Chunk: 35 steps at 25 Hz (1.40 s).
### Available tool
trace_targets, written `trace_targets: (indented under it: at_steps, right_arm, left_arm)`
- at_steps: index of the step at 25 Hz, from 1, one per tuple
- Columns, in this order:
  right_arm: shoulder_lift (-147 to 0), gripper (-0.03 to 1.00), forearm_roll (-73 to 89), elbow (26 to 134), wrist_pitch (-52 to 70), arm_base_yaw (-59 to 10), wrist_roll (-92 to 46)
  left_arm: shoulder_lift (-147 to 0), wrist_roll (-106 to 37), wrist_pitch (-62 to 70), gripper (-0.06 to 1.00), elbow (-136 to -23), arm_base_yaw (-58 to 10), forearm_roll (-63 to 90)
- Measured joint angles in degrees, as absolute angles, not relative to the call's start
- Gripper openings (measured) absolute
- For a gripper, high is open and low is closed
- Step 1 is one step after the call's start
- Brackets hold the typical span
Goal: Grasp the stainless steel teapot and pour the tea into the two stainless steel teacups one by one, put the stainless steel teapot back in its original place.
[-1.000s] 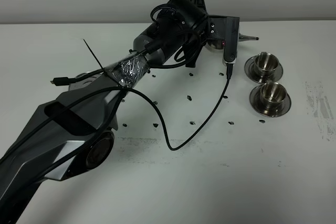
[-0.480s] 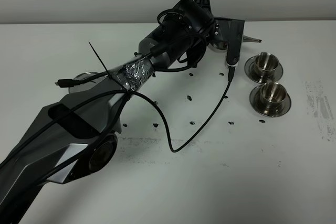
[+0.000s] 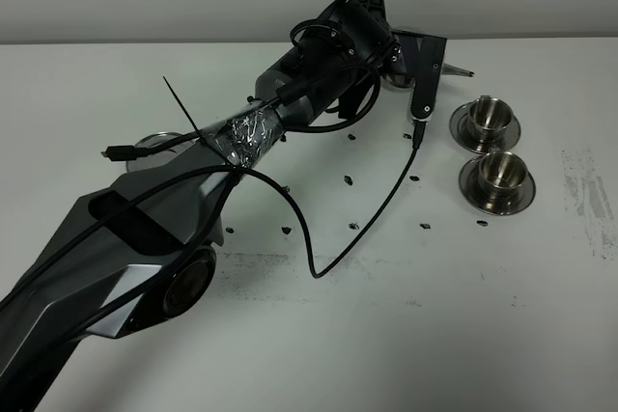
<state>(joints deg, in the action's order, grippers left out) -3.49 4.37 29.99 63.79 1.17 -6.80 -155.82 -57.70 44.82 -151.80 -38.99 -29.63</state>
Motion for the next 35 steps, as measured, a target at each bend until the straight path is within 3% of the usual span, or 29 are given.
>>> trace_targets:
  at_steps: [35]
  right_arm:
    - [-3.49,0.53,4.37,29.99,63.78,1.17,-6.8]
  left_arm:
    - [-158.1,-57.6,42.98,0.17,-151.8,-41.37,-36.83]
